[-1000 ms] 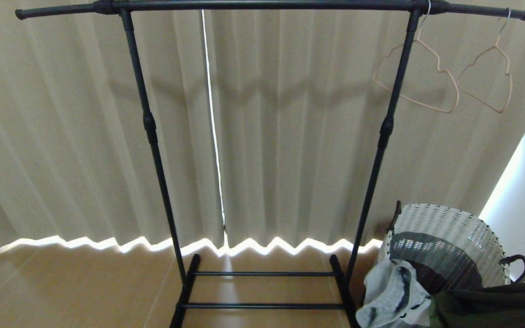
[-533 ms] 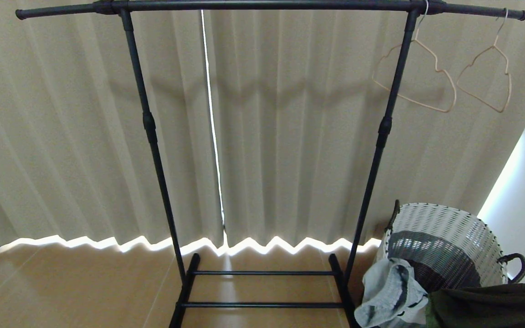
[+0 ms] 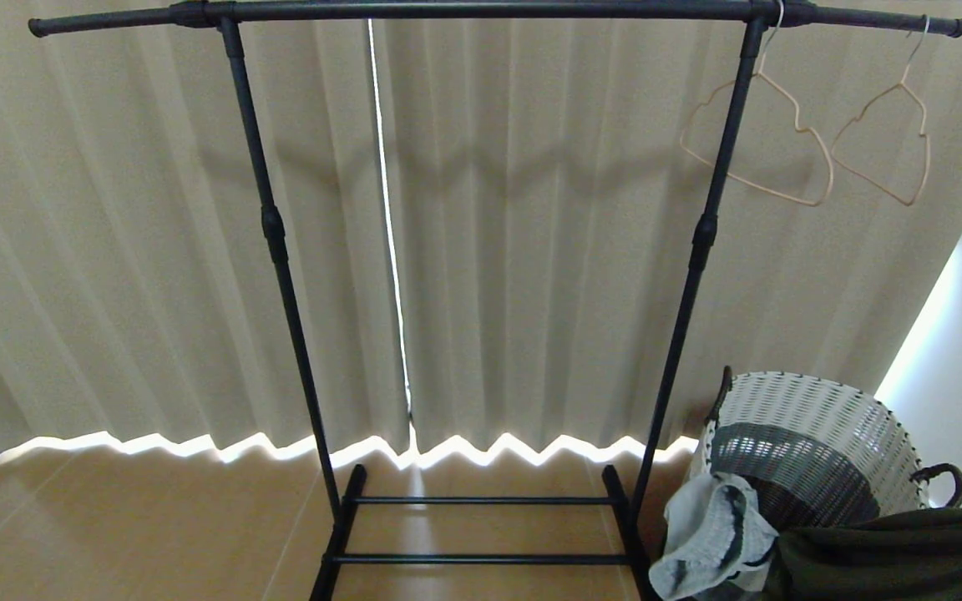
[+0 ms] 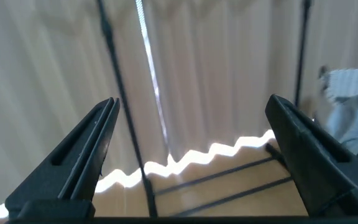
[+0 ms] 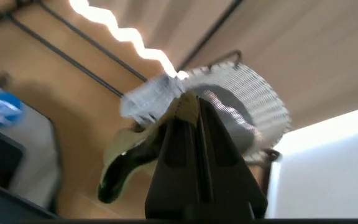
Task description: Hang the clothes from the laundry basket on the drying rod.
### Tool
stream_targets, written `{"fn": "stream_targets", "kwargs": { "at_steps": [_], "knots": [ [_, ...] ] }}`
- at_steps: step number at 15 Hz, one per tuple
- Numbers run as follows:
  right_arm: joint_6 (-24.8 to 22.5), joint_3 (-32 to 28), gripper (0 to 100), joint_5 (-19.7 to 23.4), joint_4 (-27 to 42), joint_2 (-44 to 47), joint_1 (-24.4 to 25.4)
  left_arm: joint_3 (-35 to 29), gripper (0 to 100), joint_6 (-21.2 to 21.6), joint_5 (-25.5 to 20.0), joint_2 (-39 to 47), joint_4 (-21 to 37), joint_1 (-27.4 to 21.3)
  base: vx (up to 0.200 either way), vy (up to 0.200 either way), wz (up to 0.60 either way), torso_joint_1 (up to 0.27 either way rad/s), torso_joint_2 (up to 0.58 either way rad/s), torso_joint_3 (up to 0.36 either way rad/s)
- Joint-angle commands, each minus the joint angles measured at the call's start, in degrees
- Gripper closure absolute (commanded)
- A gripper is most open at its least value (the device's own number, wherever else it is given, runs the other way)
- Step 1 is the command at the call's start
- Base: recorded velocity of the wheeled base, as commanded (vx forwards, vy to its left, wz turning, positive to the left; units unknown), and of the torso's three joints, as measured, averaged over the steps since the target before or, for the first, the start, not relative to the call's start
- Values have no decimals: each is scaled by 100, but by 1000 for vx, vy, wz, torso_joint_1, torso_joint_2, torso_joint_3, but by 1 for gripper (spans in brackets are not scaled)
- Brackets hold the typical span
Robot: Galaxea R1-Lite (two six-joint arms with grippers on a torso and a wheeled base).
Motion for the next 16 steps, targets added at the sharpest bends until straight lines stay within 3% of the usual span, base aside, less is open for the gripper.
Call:
{"fn": "stream_targets", "kwargs": {
  "at_steps": [1, 4, 6, 8, 9, 10, 11, 12, 13, 14, 16],
  "knots": [
    [654, -434, 100, 56, -11, 396, 650, -1209, 0, 59, -432, 1578, -28, -48, 0, 0, 0, 0, 0, 0],
    [1665, -891, 100, 65, -512, 1011, 1125, -2141, 0, 129, -713, 3239, -63, -223, 0, 0, 0, 0, 0, 0],
    [1981, -1023, 100, 56, -1048, 1530, 1556, -2466, 0, 138, -660, 4268, -449, -1032, 0, 0, 0, 0, 0, 0],
    [2201, -1155, 100, 56, -1329, 1951, 1723, -2528, 0, 147, -317, 5111, -783, -1885, 0, 0, 0, 0, 0, 0],
    [2201, -1155, 100, 56, -1329, 1951, 1723, -2528, 0, 147, -317, 5111, -783, -1885, 0, 0, 0, 0, 0, 0],
    [2236, -1322, 100, 56, -1443, 2145, 1793, -2536, 0, 76, 324, 5735, -1065, -2781, 0, 0, 0, 0, 0, 0],
    [2245, -1410, 100, 56, -1478, 2206, 1854, -2536, 0, -12, 720, 6034, -1214, -3168, 0, 0, 0, 0, 0, 0],
    [2298, -1568, 100, 56, -1513, 2259, 1916, -2589, 0, -267, 1317, 6623, -1539, -3853, 0, 0, 0, 0, 0, 0],
    [2403, -1656, 100, 56, -1513, 2277, 1977, -2659, 0, -451, 1546, 7054, -1680, -4249, 0, 0, 0, 0, 0, 0],
    [2430, -1665, 100, 56, -1513, 2294, 1995, -2677, 0, -486, 1572, 7133, -1706, -4319, 0, 0, 0, 0, 0, 0],
    [2649, -1674, 100, 56, -1628, 2347, 2250, -3081, 0, -1084, 1643, 8108, -1952, -4996, 0, 0, 0, 0, 0, 0]
  ]
}}
